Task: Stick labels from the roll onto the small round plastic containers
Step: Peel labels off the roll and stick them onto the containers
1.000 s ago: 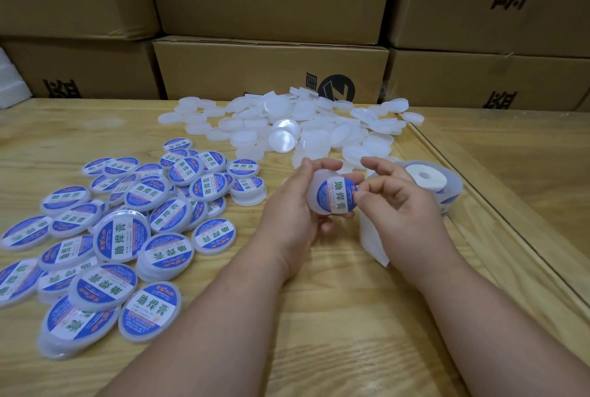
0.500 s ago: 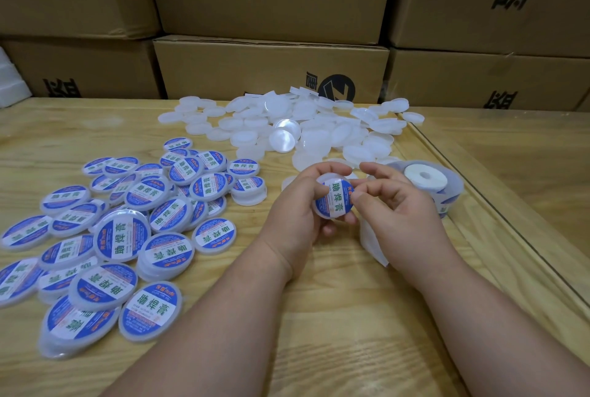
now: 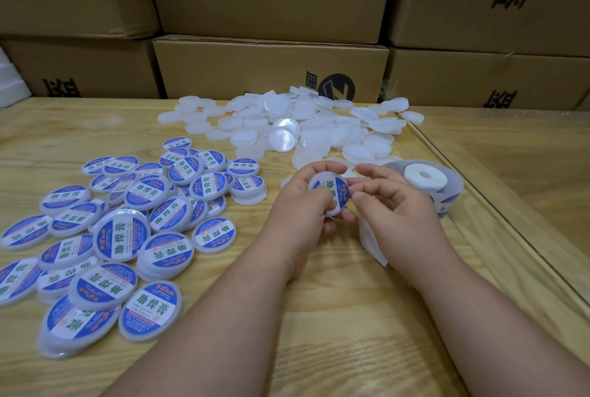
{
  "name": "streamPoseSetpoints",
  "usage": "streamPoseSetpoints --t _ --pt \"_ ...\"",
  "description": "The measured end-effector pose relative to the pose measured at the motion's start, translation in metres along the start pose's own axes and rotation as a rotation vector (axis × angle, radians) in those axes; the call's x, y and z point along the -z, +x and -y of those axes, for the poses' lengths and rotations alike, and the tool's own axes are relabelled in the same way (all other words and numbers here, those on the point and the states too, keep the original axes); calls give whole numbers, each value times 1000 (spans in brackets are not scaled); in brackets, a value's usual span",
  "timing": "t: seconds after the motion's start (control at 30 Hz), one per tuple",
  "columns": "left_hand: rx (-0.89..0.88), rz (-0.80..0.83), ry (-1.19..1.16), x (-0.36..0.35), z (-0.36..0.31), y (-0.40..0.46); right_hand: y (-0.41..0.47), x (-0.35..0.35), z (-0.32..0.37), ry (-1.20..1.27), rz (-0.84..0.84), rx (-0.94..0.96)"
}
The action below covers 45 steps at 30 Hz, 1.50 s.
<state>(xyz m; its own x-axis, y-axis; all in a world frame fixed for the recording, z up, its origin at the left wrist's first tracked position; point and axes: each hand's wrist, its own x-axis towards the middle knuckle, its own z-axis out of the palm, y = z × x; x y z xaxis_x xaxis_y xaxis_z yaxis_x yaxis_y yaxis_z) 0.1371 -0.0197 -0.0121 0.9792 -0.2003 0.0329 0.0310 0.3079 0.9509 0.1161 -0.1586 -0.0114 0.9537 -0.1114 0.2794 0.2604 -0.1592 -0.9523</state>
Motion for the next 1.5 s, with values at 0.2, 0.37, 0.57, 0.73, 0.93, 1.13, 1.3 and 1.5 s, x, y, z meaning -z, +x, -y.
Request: streamPoseSetpoints --t 0.2,0.37,0.57,0.73,0.93,1.13,1.3,1.5 --pt "-48 -69 91 2 3 0 -3 -1 3 -101 24 63" --pt "-53 -75 87 4 4 1 -3 -2 2 -151 -29 147" --pt "-40 -134 4 8 3 3 1 7 -1 -88 -201 94" --pt "22 -176 -3 7 -4 1 3 8 -2 -86 -244 92" --pt "43 -231 -112 5 -3 4 5 8 -5 -86 -253 74" --pt "-25 -160 -88 5 1 4 6 10 -8 -109 -273 42" --pt "-61 -112 -74 6 3 3 7 11 -8 -125 -292 27" --pt "-62 -67 -45 7 2 -1 7 11 -7 -120 -291 20"
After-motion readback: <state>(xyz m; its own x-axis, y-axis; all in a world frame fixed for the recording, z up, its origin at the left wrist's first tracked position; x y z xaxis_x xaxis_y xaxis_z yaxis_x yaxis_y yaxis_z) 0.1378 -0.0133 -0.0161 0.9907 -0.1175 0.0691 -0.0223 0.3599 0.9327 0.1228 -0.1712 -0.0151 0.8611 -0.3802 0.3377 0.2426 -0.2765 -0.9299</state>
